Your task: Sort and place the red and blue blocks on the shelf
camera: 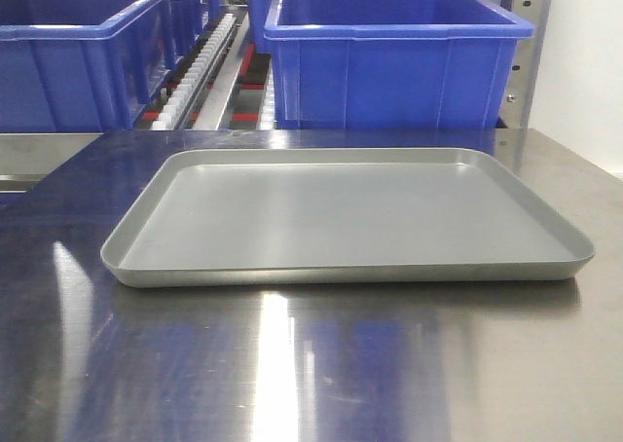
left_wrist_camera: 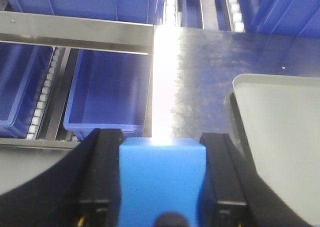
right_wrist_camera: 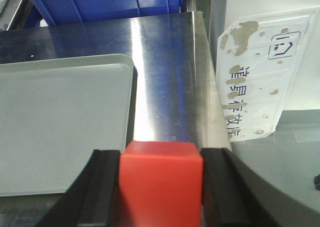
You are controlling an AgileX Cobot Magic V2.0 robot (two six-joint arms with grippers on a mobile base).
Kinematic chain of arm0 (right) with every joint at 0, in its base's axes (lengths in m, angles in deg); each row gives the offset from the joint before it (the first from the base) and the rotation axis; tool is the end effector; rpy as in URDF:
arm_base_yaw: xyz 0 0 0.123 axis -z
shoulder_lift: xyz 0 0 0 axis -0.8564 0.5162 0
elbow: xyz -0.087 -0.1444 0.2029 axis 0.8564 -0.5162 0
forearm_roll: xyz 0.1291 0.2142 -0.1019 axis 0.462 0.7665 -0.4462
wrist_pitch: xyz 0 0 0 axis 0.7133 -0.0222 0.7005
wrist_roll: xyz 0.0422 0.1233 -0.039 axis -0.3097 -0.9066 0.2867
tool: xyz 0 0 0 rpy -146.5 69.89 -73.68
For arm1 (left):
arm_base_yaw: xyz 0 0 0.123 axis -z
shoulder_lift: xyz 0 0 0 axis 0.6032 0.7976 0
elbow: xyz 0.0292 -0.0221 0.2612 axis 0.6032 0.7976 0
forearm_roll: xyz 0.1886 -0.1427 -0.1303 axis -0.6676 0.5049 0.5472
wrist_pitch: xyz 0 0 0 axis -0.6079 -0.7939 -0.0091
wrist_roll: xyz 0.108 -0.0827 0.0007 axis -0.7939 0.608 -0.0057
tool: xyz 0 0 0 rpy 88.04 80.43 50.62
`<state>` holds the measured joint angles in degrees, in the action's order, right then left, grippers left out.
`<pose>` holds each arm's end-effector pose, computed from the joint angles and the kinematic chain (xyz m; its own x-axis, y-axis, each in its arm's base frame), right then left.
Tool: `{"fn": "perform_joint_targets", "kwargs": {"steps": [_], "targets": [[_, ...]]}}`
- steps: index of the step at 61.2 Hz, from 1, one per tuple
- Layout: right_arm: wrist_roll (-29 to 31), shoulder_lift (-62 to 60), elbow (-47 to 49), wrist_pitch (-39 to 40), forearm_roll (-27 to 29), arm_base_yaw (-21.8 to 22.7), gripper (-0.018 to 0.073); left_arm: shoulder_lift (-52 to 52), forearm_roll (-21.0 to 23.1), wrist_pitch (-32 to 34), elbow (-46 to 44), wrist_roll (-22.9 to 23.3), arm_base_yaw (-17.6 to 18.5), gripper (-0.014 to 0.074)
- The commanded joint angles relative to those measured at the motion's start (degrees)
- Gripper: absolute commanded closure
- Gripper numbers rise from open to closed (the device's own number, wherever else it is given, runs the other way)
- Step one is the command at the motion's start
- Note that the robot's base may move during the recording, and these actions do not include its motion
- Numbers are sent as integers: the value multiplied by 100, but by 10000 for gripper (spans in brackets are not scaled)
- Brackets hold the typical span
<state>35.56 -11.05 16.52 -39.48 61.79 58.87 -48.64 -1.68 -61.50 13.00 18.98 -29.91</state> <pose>0.1893 0.0102 0.2621 -0.3975 0.1621 -0.9032 -0.0043 0.9839 0.1785 0.2176 -0.0249 0.2964 -0.4382 -0.0833 -0.8950 0.0485 0.9921 -0.1160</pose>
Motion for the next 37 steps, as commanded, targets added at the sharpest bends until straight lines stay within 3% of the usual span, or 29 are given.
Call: {"fn": "perform_joint_targets", "kwargs": {"steps": [1, 37], "targets": [[45, 2, 171, 448, 35, 25, 501, -120, 9, 433, -171, 53, 23, 461], [45, 2, 171, 448, 35, 25, 501, -514, -15, 506, 198, 53, 23, 461]]}}
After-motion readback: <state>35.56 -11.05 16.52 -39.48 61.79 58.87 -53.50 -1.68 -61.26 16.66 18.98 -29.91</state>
